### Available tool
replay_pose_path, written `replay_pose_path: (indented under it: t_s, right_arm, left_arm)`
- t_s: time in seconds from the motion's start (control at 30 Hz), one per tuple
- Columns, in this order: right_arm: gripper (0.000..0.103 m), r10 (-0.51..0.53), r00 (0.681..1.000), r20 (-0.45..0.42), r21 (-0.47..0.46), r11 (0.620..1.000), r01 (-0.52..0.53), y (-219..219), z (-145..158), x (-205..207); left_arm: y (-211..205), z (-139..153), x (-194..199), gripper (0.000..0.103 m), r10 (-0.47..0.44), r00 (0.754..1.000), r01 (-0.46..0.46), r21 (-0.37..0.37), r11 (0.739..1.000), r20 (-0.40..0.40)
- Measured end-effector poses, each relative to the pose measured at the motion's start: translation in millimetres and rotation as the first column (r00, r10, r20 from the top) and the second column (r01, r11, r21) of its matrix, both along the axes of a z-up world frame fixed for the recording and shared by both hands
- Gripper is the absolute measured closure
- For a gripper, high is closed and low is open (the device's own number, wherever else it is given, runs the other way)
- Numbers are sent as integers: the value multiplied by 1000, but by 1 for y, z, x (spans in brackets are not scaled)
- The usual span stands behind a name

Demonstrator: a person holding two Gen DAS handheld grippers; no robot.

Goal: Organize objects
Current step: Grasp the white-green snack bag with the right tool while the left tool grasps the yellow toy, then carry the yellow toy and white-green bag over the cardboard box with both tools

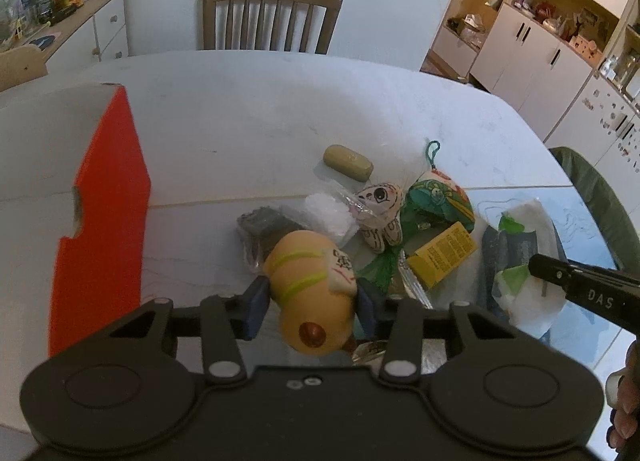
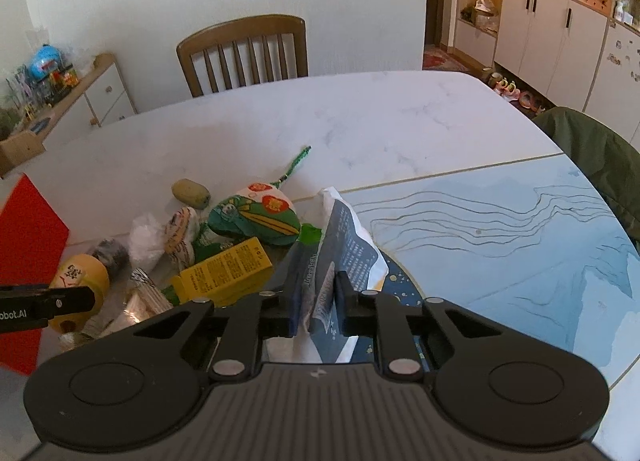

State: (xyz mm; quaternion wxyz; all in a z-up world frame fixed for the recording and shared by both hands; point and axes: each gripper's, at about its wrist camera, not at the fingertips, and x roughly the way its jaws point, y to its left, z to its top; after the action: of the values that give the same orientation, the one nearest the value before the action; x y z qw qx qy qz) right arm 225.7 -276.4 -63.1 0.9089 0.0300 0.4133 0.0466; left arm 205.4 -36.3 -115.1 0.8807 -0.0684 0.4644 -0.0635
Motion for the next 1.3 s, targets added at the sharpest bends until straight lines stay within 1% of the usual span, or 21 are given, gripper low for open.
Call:
replay_pose_path:
  t_s: [0.17,0.4,0.53,0.73,0.9,1.1,1.3]
  right_arm:
    - [86,15,1000,20,28,999,-16,1,17,-11]
    - [86,69,997,42,82,994,-72,12,45,-30]
    - [86,112,991,69,107,987,-119,22,65,-40]
    - [86,187,977,98,137,970,-199,53,92,-51]
    - [86,269,954,133,140,948,-287,89,112,-58]
    - [86,360,918,167,122,916,-381,140,129,-63]
    - [86,433,882,188,103,884,-456,187,136,-69]
  left_arm:
    - [4,14,-10,58,-9,1000,10,-18,1000,14]
    - [11,37,-29,58,-25,999,27,-34,999,43]
    - [19,53,-39,58,-17,998,20,-51,999,65]
    - [37,77,-55,58,11,996,-7,-49,999,88]
    - [65,92,-67,58,55,993,-50,-45,998,106]
    - [101,101,-79,58,111,987,-109,-21,994,119]
    - [138,104,-87,58,169,977,-169,-12,986,130]
